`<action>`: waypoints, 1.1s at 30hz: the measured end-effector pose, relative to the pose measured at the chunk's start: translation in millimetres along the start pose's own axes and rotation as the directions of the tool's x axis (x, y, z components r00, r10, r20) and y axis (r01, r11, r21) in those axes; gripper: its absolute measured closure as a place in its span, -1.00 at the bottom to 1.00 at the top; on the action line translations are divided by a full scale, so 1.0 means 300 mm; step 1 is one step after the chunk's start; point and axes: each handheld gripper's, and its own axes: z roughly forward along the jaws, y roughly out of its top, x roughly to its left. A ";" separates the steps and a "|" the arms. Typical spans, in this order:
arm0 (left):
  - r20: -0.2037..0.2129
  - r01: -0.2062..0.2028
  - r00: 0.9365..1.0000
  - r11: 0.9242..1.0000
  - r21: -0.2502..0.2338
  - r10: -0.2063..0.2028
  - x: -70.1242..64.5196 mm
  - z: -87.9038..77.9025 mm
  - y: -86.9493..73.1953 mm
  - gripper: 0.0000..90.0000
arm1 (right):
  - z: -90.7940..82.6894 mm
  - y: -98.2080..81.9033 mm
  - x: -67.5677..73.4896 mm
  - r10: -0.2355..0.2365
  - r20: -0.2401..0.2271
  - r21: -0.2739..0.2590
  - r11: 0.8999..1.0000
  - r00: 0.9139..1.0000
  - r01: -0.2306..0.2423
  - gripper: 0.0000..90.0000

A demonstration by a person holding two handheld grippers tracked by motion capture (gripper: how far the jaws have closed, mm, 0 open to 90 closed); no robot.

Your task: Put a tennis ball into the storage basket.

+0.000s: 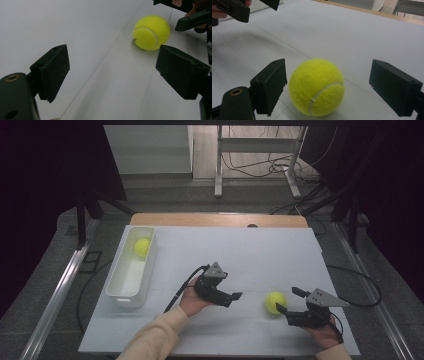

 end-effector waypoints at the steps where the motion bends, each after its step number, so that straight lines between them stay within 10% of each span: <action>1: 0.002 -0.002 1.000 1.000 0.001 0.002 -0.002 0.004 0.001 -0.72 | 0.000 0.000 0.000 0.000 0.000 0.000 1.000 1.000 0.000 -0.67; 33: 0.078 -0.078 0.994 0.994 0.076 0.072 -0.063 0.177 0.029 -0.73 | 0.001 0.009 -0.002 0.017 -0.002 -0.017 1.000 1.000 -0.018 -0.67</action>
